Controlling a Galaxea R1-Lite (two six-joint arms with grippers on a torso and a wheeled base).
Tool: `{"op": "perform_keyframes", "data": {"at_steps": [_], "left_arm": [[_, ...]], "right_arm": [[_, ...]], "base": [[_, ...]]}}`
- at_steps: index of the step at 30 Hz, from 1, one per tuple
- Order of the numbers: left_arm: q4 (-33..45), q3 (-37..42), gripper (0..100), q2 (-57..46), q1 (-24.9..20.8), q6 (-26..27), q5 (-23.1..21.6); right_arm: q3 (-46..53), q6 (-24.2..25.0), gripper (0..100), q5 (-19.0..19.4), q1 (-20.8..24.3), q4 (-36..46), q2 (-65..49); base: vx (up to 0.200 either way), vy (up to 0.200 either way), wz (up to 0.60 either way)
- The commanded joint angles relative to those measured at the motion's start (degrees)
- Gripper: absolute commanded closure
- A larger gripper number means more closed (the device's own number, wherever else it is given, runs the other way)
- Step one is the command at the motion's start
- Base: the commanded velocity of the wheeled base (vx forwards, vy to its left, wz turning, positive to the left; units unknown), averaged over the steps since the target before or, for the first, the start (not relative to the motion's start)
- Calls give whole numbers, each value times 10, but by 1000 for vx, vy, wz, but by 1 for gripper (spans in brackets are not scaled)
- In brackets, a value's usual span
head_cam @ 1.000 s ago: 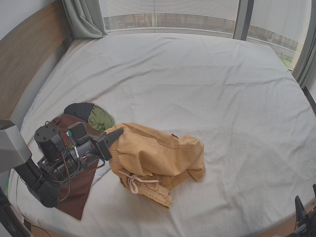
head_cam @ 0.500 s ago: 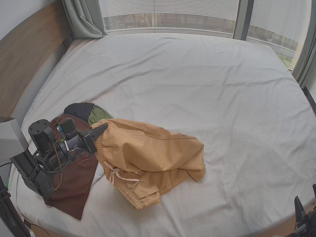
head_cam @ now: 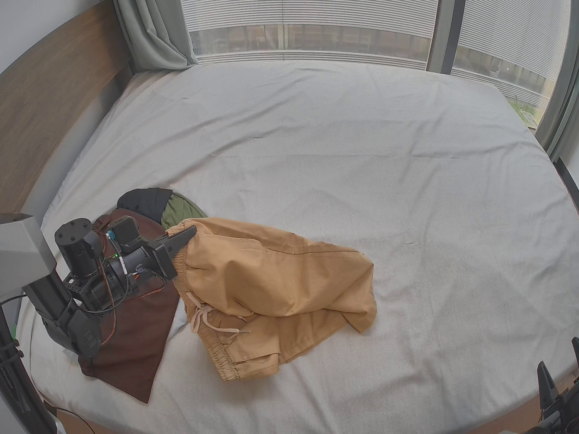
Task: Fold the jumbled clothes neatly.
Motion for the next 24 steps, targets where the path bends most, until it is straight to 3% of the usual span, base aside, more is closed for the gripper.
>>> {"op": "perform_keyframes", "data": {"at_steps": [1,24], "left_arm": [[0,4,100,1,-2,0,0],[0,11,100,-3,0,1,2]], "right_arm": [[7,-4,0,0,0,-3,-9],[9,-5,0,9,0,-10,-9]], "base": [[0,0,0],[0,0,0]]}}
